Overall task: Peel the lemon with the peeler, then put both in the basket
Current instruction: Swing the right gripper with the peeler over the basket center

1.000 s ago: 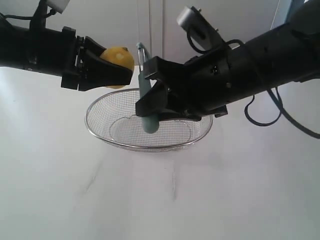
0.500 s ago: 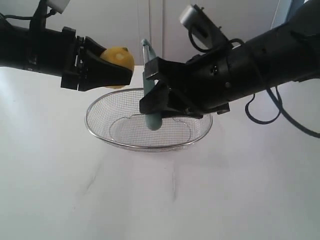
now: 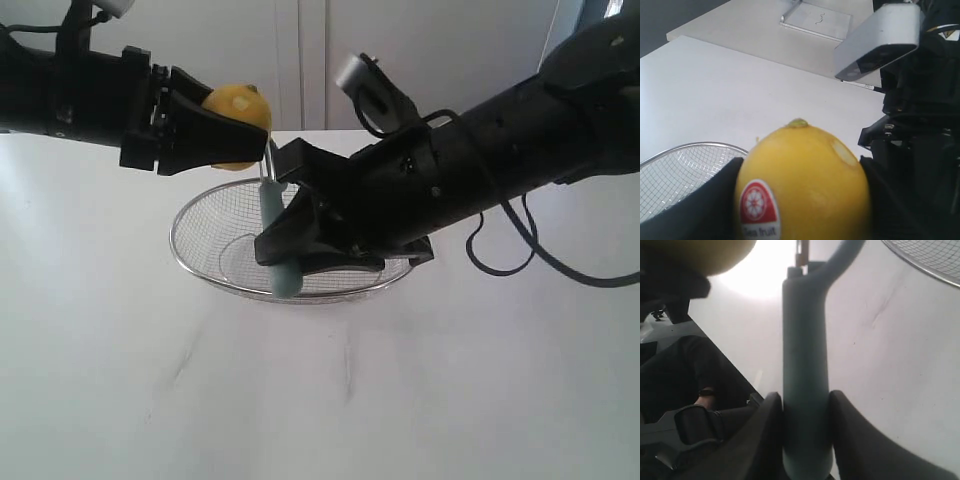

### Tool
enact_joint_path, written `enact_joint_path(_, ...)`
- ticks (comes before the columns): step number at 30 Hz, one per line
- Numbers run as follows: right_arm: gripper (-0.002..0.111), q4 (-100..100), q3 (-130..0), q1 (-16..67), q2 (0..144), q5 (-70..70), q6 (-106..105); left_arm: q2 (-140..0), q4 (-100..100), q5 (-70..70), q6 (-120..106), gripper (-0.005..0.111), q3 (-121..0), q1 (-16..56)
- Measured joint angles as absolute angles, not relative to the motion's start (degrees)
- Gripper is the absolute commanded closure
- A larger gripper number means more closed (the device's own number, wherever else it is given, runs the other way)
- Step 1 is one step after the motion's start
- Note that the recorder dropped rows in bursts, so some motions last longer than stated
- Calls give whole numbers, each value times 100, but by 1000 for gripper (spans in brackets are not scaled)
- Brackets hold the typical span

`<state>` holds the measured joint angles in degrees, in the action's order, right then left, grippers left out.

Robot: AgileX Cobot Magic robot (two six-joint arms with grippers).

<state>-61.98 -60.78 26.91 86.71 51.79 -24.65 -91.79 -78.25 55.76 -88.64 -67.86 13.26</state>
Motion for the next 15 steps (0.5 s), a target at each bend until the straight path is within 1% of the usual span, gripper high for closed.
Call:
enact_joint_path(3,108,-6198,-6078,2691,8614,5147,-2478,-9179,-7825,5632,-8864,107,-6786,1326)
enact_joint_path(11,108,-6198,-6078,2691,7882,4772,-2478,-9179,-7858,5720,-8864,107,-6786,1326)
enact_joint_path(15,108,-6110,-6078,2691,7829,4744,-2478,-9179,-7858,5720,-8864,107,-6786,1326)
